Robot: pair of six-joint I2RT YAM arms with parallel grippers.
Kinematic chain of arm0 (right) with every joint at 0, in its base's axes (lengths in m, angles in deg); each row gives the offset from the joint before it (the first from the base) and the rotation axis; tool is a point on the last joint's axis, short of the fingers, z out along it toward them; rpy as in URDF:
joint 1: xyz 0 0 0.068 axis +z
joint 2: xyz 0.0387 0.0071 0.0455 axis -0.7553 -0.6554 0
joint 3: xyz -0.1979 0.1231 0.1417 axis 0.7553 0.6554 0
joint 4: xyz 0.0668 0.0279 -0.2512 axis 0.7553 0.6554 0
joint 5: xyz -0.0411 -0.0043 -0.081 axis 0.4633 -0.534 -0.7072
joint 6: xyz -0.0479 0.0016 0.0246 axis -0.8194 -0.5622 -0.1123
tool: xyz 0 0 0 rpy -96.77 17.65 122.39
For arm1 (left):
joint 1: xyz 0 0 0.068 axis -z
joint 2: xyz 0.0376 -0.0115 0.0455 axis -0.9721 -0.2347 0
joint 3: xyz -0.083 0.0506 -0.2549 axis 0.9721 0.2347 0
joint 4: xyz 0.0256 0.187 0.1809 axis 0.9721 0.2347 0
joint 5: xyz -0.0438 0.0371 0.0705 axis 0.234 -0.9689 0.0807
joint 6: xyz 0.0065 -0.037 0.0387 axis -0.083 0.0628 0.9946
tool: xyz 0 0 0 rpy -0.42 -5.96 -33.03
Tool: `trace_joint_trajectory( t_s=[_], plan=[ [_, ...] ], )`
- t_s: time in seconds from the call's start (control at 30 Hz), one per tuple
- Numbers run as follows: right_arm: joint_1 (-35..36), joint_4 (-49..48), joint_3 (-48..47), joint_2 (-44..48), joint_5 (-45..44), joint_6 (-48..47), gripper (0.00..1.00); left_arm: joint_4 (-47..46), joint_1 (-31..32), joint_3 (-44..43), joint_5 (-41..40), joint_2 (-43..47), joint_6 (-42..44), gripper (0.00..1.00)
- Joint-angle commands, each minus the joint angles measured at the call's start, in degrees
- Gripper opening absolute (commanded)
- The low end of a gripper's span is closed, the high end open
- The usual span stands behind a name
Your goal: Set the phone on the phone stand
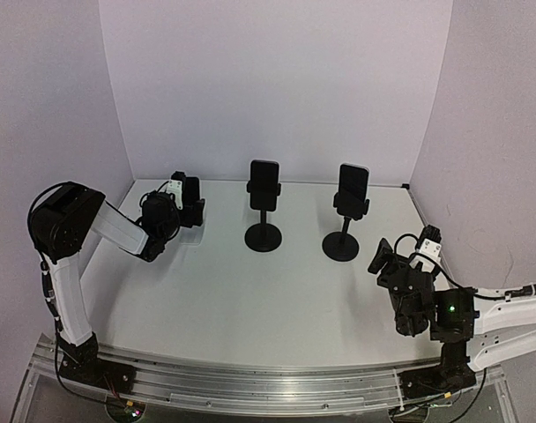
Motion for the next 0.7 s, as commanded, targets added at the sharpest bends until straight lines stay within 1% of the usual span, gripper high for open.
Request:
trace_joint_trajectory(
  t_s=[0.0, 0.1, 0.23, 0.33, 0.4, 0.47, 0.57, 0.67],
  plan=[
    [0.27, -0.42, 0.2, 0.77, -1.37, -0.04, 0.98, -1.94, -0.31, 0.67, 0.84, 2.85, 1.03, 1.0],
    [0.26, -0.42, 0.19, 0.74, -1.52, -0.18, 0.98, -1.94, -0.32, 3.0, 1.7, 5.61, 1.42, 0.99],
    [0.31, -0.37, 0.19, 0.29, -1.5, -0.87, 0.98, -0.26, -0.32, 8.39, 3.36, 12.71, 1.59, 1.0],
    [0.02, -0.25, -0.69, -1.35, -0.26, -3.68, 0.98, 2.9, -0.29, 12.2, 3.34, 18.44, 1.17, 1.0],
    [-1.53, -0.32, -1.69, -2.25, 2.66, -6.89, 0.98, 6.04, -0.31, 14.25, 2.82, 22.37, 0.14, 1.0],
    [-4.97, -0.35, -2.47, -2.21, 8.24, -8.95, 0.98, 10.2, -0.32, 15.9, 1.88, 26.21, -1.08, 1.0],
    [-15.32, 0.07, -3.16, -0.95, 23.7, -11.41, 0.98, 15.82, -0.45, 17.76, -1.08, 31.23, -3.09, 1.0],
    [-27.94, 3.21, -6.0, -1.94, 34.24, -13.14, 0.98, 20.04, -1.91, 19.2, -1.26, 34.84, -3.46, 1.0]
  ],
)
